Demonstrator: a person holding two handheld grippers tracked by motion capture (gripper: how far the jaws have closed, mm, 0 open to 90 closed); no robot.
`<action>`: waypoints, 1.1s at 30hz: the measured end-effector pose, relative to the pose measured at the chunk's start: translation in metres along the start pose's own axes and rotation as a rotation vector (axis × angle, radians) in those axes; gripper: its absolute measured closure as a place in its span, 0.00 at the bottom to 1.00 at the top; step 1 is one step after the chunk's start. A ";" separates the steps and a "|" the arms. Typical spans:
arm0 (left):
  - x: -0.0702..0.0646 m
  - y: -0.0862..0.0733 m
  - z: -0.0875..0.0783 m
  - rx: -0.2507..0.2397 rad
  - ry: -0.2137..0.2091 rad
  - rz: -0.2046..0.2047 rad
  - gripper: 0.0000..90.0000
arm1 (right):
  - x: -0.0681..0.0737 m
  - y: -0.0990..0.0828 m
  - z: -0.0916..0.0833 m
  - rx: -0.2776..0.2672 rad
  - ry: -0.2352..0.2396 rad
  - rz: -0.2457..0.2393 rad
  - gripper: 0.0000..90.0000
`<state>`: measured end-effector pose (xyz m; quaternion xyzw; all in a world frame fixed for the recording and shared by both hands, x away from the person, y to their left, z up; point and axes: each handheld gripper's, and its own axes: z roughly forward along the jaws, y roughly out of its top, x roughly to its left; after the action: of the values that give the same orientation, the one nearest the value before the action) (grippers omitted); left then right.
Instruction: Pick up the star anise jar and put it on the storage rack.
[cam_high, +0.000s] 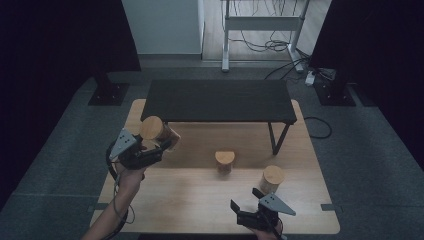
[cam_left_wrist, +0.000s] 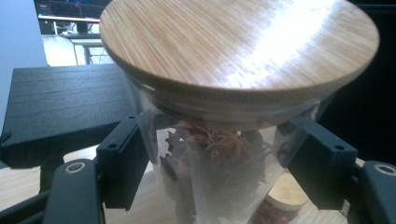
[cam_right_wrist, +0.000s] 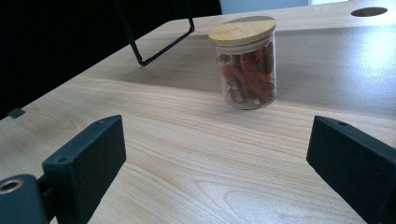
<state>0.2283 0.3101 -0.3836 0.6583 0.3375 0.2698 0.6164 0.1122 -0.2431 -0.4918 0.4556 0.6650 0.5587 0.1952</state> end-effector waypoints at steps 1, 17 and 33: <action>0.000 0.000 0.001 -0.002 -0.001 0.000 0.29 | 0.000 0.000 0.000 0.000 -0.001 0.001 0.05; 0.006 0.010 0.010 -0.027 -0.003 0.000 0.29 | -0.001 -0.001 0.002 0.010 0.000 0.012 0.05; 0.008 0.022 0.027 -0.041 0.000 0.007 0.29 | 0.000 -0.002 0.003 0.016 0.005 0.017 0.05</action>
<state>0.2562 0.2993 -0.3651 0.6467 0.3298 0.2788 0.6288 0.1138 -0.2417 -0.4941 0.4614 0.6660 0.5561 0.1854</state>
